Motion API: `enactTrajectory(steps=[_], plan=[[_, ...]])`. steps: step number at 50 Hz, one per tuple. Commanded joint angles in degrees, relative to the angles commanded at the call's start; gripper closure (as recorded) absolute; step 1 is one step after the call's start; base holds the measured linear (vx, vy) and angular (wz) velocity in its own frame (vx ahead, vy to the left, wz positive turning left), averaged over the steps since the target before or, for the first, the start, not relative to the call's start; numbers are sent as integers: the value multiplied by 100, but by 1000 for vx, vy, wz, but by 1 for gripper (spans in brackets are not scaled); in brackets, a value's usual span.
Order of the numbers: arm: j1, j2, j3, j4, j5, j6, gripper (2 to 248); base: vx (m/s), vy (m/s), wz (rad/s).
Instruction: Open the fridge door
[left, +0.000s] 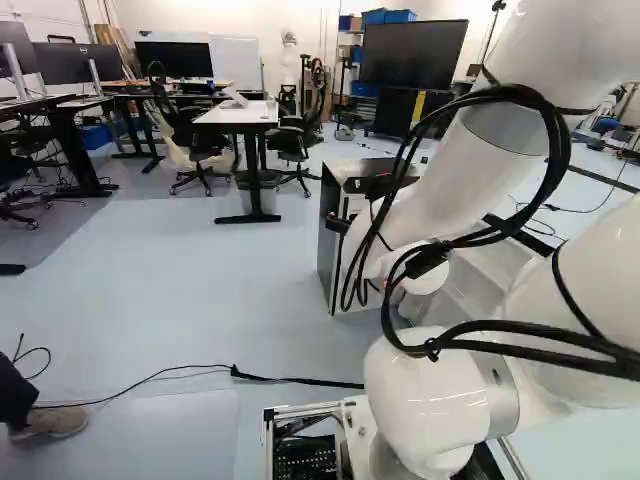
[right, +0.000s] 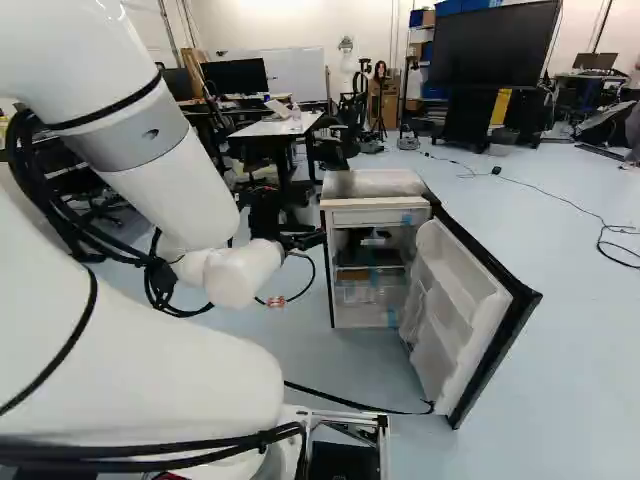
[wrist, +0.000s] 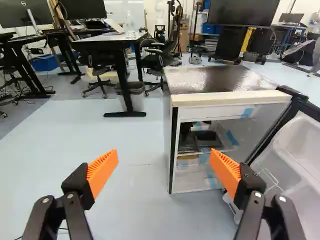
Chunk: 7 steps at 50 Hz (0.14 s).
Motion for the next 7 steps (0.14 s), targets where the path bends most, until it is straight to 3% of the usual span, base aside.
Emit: enactTrajectory(steps=[7], plan=[[3,10,5,-12,-6,0,3,0,0,0]])
